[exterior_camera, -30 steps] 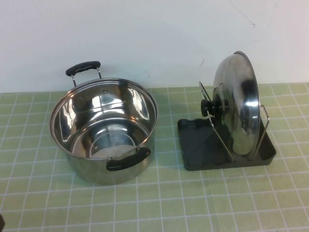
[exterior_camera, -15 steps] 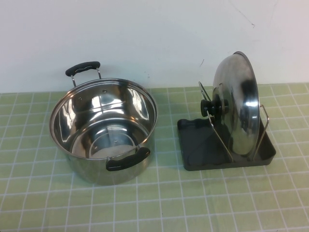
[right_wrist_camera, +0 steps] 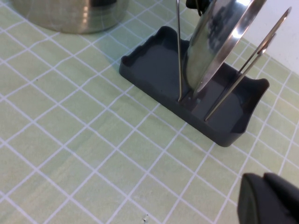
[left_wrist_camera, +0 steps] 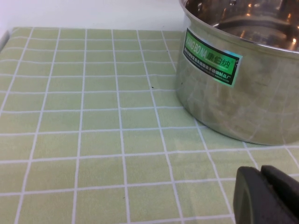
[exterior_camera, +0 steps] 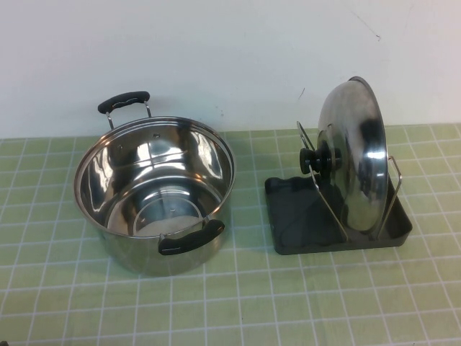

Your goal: Put pot lid on rack

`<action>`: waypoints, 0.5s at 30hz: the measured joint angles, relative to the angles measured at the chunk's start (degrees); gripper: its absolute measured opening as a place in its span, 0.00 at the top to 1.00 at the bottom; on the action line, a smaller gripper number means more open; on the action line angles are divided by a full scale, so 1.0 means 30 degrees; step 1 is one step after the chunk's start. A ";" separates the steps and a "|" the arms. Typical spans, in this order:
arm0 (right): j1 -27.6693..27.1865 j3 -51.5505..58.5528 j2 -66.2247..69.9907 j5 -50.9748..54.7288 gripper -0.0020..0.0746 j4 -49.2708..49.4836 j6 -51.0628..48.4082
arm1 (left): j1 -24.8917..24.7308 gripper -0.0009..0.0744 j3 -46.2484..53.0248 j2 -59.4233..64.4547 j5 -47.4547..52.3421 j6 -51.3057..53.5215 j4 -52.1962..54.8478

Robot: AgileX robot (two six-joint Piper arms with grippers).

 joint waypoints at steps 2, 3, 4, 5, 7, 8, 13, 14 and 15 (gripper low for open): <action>0.0000 0.0000 0.0000 0.0000 0.98 0.0000 0.0000 | 0.0000 0.99 0.0000 0.0000 0.0000 -0.0329 0.0000; 0.0000 0.0000 0.0000 0.0000 0.98 0.0000 0.0000 | 0.0000 0.99 0.0000 0.0000 0.0000 -0.0375 0.0000; 0.0000 0.0000 0.0000 0.0000 0.98 0.0000 0.0000 | 0.0000 0.99 0.0000 0.0000 0.0000 -0.0422 0.0000; 0.0000 0.0000 0.0000 0.0000 0.98 0.0000 0.0000 | 0.0000 0.99 0.0000 0.0000 0.0000 -0.0422 0.0000; 0.0000 0.0000 0.0000 0.0000 0.98 0.0000 0.0000 | 0.0000 0.99 0.0000 0.0000 0.0000 -0.0422 0.0000; 0.0000 0.0000 0.0000 0.0000 0.98 0.0000 0.0000 | 0.0000 0.99 0.0000 0.0000 0.0000 -0.0436 0.0000; 0.0000 0.0000 0.0000 0.0000 0.98 0.0000 0.0000 | 0.0000 0.99 0.0000 0.0000 0.0000 -0.0466 0.0000; 0.0000 0.0000 0.0000 0.0000 0.98 0.0000 0.0000 | 0.0000 0.99 0.0000 0.0000 0.0000 -0.0466 0.0000; 0.0000 0.0000 0.0000 0.0000 0.98 0.0000 0.0000 | 0.0000 0.99 0.0000 0.0000 0.0000 -0.0416 0.0000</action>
